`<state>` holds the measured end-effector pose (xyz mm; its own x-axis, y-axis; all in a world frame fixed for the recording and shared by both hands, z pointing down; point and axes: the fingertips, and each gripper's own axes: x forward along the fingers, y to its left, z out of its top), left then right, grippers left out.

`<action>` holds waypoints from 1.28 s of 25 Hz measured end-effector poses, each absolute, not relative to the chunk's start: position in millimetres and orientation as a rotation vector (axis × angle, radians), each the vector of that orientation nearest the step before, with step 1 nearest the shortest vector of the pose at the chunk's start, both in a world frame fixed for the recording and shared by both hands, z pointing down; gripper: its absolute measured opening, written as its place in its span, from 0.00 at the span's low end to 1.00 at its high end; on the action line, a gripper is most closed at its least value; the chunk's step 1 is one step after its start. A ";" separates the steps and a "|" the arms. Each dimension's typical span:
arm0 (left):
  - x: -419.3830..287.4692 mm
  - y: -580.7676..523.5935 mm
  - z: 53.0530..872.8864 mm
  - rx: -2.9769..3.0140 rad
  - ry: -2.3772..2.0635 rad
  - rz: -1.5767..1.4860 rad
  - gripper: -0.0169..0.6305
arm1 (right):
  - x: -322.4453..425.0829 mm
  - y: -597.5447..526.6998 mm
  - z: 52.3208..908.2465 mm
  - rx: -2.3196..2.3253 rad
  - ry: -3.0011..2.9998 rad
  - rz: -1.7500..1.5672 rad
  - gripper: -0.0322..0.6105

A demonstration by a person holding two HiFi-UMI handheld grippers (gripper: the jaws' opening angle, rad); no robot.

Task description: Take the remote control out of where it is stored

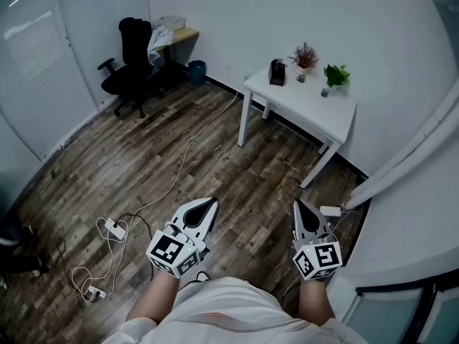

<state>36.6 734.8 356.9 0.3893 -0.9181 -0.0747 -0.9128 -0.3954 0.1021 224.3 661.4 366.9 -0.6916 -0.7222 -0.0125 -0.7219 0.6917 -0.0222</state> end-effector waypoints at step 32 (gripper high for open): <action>-84.9 661.1 393.2 2.566 -1.631 -0.161 0.04 | 91.7 606.7 382.4 -1.152 2.926 0.000 0.07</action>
